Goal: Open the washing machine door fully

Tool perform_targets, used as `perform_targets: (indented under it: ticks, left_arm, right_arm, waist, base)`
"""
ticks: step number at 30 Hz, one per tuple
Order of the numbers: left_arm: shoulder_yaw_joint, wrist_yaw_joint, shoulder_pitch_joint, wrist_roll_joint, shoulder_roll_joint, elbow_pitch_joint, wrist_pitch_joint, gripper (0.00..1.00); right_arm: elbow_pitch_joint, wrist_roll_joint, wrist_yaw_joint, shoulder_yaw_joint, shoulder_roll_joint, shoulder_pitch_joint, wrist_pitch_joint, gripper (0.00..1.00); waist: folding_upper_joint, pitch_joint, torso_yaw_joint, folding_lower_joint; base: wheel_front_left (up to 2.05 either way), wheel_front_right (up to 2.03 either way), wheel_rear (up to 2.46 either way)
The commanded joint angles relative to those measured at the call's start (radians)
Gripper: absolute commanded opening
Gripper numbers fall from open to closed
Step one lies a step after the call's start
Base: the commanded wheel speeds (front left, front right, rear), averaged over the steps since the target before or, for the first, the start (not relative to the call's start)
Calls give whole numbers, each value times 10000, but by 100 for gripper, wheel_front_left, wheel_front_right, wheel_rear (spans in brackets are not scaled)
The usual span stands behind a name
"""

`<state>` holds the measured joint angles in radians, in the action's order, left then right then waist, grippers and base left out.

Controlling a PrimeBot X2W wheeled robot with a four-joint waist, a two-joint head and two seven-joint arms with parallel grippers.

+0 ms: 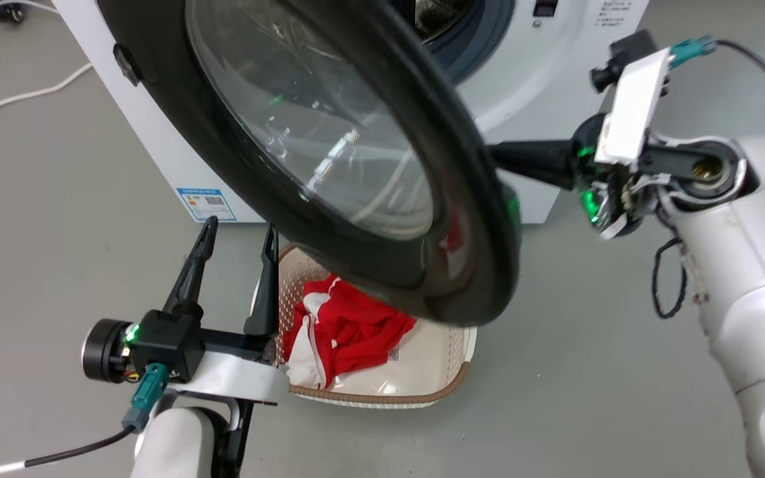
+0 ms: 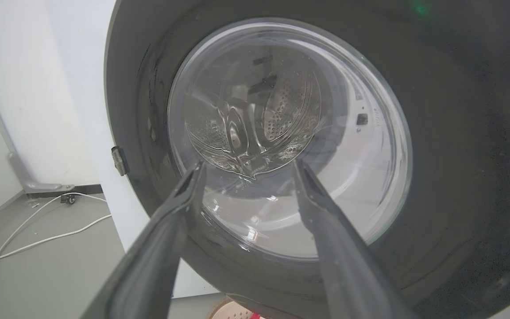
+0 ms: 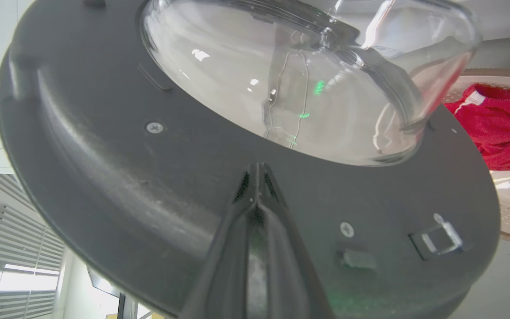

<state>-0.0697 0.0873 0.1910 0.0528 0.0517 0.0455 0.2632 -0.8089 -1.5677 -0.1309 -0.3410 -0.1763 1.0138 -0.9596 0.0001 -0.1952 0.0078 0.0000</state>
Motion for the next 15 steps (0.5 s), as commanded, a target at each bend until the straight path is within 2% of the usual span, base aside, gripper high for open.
perform_targets:
  ticks: [1, 15]
  left_arm:
    - [-27, -52, -133, 34, -14, 42, 23, 100]
    - [-323, -231, -417, 199, -17, 254, 23, 100]
  right_arm:
    - [220, -117, 2, -91, 220, -328, -118, 0]
    - [1779, 11, 2, -973, 928, -2006, -404, 0]
  waist:
    - [-1, 171, 30, 0]
    - [-1, 569, 281, 0]
  base:
    - [0, 0, 0]
    - [0, 0, 0]
